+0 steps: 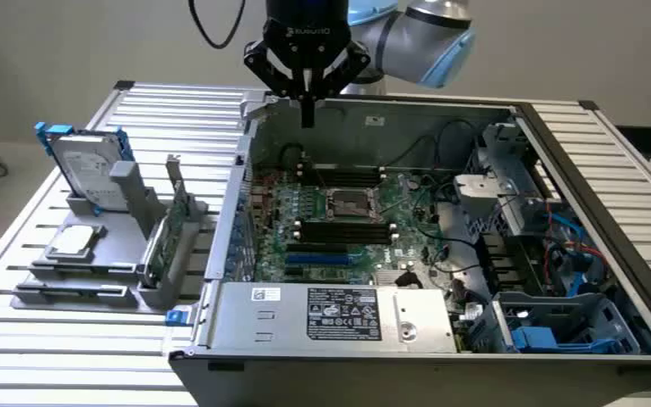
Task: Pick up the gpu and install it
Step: 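Reach for the gpu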
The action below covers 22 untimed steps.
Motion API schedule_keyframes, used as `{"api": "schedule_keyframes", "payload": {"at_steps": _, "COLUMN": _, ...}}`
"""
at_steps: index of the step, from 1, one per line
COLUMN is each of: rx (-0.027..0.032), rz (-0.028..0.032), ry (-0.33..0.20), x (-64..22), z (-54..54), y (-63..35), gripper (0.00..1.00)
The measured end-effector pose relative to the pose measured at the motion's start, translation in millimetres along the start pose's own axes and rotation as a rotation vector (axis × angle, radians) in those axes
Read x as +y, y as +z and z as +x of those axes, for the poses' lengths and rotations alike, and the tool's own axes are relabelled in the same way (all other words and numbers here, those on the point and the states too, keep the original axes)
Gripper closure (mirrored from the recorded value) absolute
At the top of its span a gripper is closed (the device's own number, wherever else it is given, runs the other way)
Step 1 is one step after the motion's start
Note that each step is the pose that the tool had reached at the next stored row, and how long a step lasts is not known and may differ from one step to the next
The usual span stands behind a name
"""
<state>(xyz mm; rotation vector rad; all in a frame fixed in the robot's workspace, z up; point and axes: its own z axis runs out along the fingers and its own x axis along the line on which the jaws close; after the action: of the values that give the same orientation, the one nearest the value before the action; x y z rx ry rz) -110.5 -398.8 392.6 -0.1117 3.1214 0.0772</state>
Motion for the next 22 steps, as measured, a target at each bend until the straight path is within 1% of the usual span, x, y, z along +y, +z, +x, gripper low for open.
{"api": "schedule_keyframes", "payload": {"at_steps": 11, "rx": 0.0003, "rz": -0.0001, "ry": -0.004, "x": 0.0, "z": -0.1, "y": 0.0, "gripper": 0.89}}
{"api": "schedule_keyframes", "payload": {"at_steps": 12, "rx": 0.0003, "rz": -0.0001, "ry": -0.004, "x": 0.2, "z": 1.7, "y": 0.0, "gripper": 0.89}}
{"api": "schedule_keyframes", "payload": {"at_steps": 22, "rx": 0.0002, "rz": -0.0001, "ry": -0.004, "x": 3.4, "z": 47.3, "y": 0.2, "gripper": 0.89}}
